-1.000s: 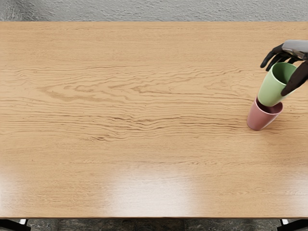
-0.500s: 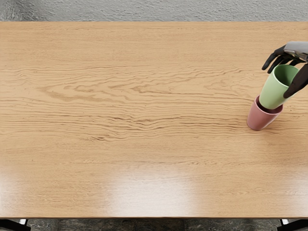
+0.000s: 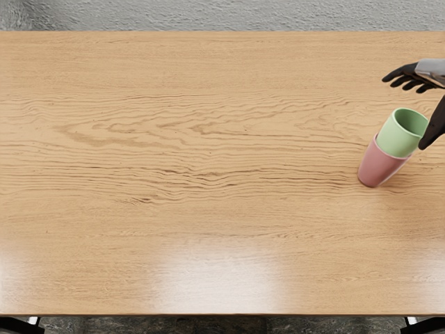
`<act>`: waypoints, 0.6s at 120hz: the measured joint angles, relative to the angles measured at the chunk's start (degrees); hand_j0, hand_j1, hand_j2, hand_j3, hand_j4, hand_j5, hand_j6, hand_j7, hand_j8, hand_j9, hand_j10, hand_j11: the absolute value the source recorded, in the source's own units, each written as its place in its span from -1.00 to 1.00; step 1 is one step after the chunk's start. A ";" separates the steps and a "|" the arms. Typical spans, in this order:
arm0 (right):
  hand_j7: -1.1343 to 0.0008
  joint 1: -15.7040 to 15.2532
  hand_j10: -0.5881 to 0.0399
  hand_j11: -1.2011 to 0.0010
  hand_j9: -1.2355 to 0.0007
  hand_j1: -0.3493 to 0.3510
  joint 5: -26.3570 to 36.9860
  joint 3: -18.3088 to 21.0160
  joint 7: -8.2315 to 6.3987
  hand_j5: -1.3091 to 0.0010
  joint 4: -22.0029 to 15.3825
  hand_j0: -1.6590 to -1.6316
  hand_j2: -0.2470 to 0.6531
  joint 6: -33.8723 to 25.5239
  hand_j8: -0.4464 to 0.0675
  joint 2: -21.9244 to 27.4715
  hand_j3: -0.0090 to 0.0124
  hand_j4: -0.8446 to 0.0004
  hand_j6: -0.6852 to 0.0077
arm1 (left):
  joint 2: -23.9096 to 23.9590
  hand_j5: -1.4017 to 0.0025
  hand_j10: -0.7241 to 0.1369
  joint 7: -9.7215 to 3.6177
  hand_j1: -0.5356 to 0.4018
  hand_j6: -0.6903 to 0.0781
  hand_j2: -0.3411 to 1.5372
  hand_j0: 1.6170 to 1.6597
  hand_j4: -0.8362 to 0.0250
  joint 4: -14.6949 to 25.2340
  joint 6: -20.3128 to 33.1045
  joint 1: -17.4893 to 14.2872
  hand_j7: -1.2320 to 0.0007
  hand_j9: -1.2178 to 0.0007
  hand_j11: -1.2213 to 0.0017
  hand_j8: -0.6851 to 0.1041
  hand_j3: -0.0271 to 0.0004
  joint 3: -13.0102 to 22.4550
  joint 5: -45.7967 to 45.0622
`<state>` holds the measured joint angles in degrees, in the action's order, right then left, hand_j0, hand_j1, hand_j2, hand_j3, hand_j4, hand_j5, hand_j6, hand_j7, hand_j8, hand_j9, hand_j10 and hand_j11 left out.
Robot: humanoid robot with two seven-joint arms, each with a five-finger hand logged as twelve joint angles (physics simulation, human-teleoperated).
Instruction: Pick up cup and place in cup with right hand
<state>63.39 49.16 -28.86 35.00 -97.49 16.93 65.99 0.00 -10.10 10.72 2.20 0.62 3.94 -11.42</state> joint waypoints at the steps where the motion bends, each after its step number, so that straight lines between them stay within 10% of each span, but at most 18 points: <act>1: 0.60 0.01 0.34 0.62 0.63 -0.46 -0.01 -0.04 0.00 0.65 -0.08 -0.90 -0.49 0.00 0.08 -0.03 -0.15 0.57 0.44 | 0.00 1.00 0.68 0.00 0.89 0.80 -0.64 0.92 0.94 0.00 0.00 0.00 1.00 1.00 1.00 0.74 0.96 0.00 0.00; 72: 0.70 2.71 0.44 0.71 0.72 -0.56 -9.13 -3.46 0.00 0.74 -1.73 -0.93 -0.50 0.36 0.20 -15.48 -0.16 0.67 0.58 | 0.00 1.00 0.68 0.00 0.89 0.80 -0.64 0.92 0.94 0.00 -0.15 0.05 1.00 1.00 1.00 0.74 0.97 -0.17 -0.08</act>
<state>66.10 40.03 -32.32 35.00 -99.23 17.28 50.51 0.00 -10.11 10.72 2.05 0.66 3.77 -11.50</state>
